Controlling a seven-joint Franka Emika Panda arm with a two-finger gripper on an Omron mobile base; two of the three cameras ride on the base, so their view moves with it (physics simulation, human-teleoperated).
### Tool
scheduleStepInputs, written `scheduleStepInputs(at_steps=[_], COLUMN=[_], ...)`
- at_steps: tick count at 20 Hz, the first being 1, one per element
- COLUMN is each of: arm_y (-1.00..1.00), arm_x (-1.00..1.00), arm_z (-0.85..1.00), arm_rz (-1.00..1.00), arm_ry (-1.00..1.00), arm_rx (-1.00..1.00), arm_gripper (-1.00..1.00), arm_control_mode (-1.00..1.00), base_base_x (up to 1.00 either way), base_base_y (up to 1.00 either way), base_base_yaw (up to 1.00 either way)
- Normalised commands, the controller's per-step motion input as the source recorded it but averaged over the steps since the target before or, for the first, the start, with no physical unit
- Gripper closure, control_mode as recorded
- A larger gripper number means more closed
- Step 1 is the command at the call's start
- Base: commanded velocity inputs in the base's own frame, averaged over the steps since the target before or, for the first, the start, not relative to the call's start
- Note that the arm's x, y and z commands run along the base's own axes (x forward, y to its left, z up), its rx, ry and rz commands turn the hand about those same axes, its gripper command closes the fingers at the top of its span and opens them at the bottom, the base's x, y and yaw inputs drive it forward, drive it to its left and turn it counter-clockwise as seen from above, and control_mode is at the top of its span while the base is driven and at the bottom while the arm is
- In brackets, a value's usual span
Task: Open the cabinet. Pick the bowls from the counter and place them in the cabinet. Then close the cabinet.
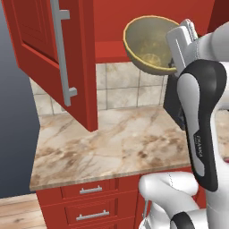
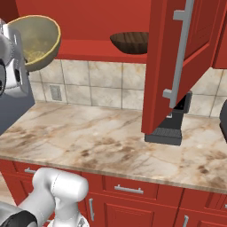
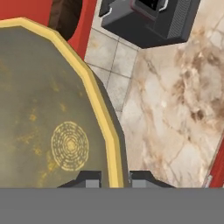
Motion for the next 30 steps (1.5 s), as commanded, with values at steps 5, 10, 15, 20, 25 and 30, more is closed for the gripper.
scheduleStepInputs(at_steps=[5, 10, 15, 20, 25, 30], arm_y=[0.08, 0.15, 0.29, 0.33, 0.21, 0.04], arm_x=[0.30, 0.37, 0.49, 0.46, 0.38, 0.32], arm_z=[-0.11, 0.00, 0.00, 0.00, 0.00, 0.00], arm_rz=[0.00, 0.00, 0.00, 0.00, 0.00, 0.00], arm_ry=[-0.19, -0.03, 0.00, 0.00, -0.05, -0.09], arm_rx=[0.11, 0.02, 0.00, 0.00, 0.00, 0.00], arm_gripper=[1.00, 1.00, 1.00, 1.00, 1.00, 1.00], arm_control_mode=[-1.00, -1.00, -1.00, -1.00, -1.00, -1.00], base_base_x=[0.00, 0.00, 0.00, 0.00, 0.00, 0.00], base_base_y=[0.00, 0.00, 0.00, 0.00, 0.00, 0.00], base_base_yaw=[0.00, 0.00, 0.00, 0.00, 0.00, 0.00])
